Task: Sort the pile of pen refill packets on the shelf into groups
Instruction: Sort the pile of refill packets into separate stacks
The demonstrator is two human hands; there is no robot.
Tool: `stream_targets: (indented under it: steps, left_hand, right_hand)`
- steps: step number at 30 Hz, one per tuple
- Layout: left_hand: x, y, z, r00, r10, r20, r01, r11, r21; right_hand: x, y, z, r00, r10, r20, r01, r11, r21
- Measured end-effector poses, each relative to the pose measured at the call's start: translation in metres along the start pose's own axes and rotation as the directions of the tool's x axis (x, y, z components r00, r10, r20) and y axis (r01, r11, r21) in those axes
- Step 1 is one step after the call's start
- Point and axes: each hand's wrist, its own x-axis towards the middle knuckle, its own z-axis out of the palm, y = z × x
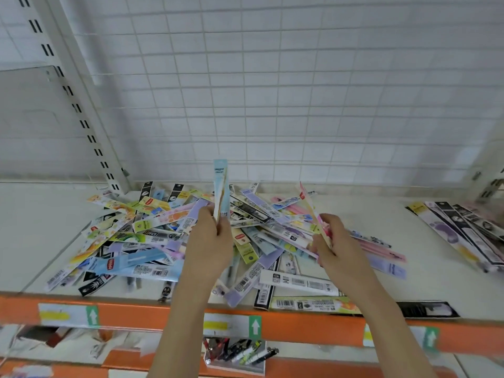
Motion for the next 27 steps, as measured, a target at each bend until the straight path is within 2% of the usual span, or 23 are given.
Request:
stream_targets:
  steps: [4,7,10,14,17,20,24,27]
  left_hand:
    - [-0.01,0.017,0.013,0.999,-0.015,-0.047,0.009,0.99,-0.138]
    - [-0.023,0.03,0.028,0.996,0.028,-0.081,-0.048,0.965,-0.257]
    - [-0.036,0.037,0.043,0.993,0.088,-0.084,-0.105,0.969,-0.224]
    - [-0.052,0.041,0.06,0.995,0.053,-0.085,-0.07,0.976,-0.206]
    - [-0.067,0.043,0.067,0.988,0.11,-0.111,-0.131,0.97,-0.203]
    - [-0.082,0.038,0.071,0.985,0.108,-0.135,-0.135,0.968,-0.212]
    - [-0.094,0.033,0.066,0.969,0.084,-0.231,-0.144,0.956,-0.256]
    - [-0.104,0.039,0.057,0.949,0.111,-0.294,-0.182,0.957,-0.225]
  right_hand:
    - [-0.008,0.012,-0.014,0.998,-0.031,-0.052,0.034,0.998,0.047]
    - [-0.013,0.015,-0.031,0.991,-0.01,-0.133,0.027,0.991,0.132]
    - [-0.02,0.018,-0.052,0.993,0.006,-0.118,0.014,0.985,0.172]
    - [-0.029,0.034,-0.071,0.998,0.035,-0.056,-0.02,0.968,0.249]
    - [-0.031,0.054,-0.074,0.997,0.075,-0.032,-0.062,0.95,0.308]
    - [-0.032,0.064,-0.075,0.996,0.088,-0.017,-0.076,0.927,0.368]
    - [-0.028,0.063,-0.081,0.999,0.032,-0.001,-0.03,0.945,0.326]
    - [-0.025,0.063,-0.088,0.997,-0.074,0.014,0.069,0.975,0.211]
